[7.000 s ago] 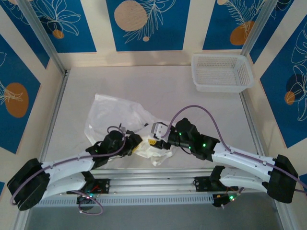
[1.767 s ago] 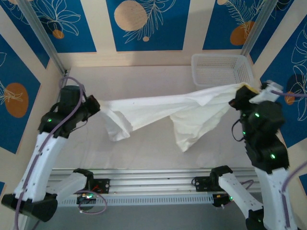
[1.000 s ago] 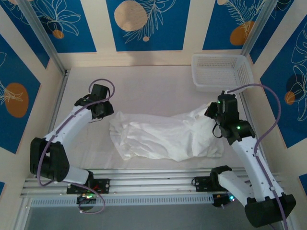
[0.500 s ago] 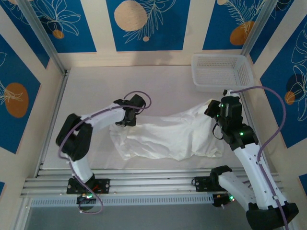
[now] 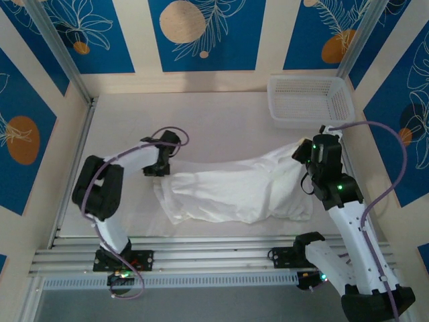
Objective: Fold the inside-out t-shirt
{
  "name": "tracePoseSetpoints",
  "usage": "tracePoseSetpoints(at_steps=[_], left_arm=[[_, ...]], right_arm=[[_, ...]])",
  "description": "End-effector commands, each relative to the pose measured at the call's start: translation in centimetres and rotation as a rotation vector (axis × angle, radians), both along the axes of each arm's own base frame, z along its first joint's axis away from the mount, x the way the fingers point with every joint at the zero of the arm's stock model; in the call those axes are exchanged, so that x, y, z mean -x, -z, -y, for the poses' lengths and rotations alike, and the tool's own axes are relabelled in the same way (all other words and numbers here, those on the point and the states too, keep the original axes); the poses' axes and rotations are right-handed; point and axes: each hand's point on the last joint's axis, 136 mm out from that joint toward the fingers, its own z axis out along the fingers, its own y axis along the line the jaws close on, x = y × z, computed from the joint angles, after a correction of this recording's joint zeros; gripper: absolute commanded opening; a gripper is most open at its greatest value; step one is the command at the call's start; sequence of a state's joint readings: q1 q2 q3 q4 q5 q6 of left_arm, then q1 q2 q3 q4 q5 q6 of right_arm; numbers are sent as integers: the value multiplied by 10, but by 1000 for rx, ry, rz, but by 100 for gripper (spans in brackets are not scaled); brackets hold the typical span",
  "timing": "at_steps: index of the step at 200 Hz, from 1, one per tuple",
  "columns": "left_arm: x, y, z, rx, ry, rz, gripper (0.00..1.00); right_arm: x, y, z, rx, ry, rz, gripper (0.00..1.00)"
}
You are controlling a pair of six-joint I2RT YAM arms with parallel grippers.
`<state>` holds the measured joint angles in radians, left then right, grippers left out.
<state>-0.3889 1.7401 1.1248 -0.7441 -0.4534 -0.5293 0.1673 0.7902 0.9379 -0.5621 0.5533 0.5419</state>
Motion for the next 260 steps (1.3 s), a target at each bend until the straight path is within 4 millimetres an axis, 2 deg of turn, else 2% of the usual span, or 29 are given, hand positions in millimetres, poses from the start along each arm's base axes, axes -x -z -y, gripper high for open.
tracePoseSetpoints(at_steps=[1,13,29,53,73,89,115,153,180,208,234,260], left_arm=[[2,-23,-25,53,-81,76,17],[4,-26,-26,121,-108,96,12],[5,-31,-15,226,-106,130,8],[1,-42,28,418,-8,178,8],[3,-54,48,252,115,172,17],[1,-53,55,84,183,137,22],[-5,-33,63,-103,262,54,28],[-10,-2,86,-175,383,-39,44],[-15,6,74,-288,375,-70,47],[-18,-3,46,-358,291,-59,47],[-18,-9,21,-198,169,-9,42],[-14,-7,-2,63,20,36,30]], right_arm=[[10,-27,17,17,67,73,0],[10,-25,13,5,46,66,0],[9,-20,6,-22,16,54,0],[7,-14,-6,-54,-41,46,0],[7,-14,-11,-65,-56,50,0],[6,-14,-14,-67,-65,55,0],[6,-15,-16,-57,-73,59,0],[5,-16,-15,-32,-74,58,0],[4,-16,-16,-26,-78,54,0],[7,-17,-5,4,-22,44,0],[15,-24,14,54,64,49,0],[21,-32,26,82,117,62,0]])
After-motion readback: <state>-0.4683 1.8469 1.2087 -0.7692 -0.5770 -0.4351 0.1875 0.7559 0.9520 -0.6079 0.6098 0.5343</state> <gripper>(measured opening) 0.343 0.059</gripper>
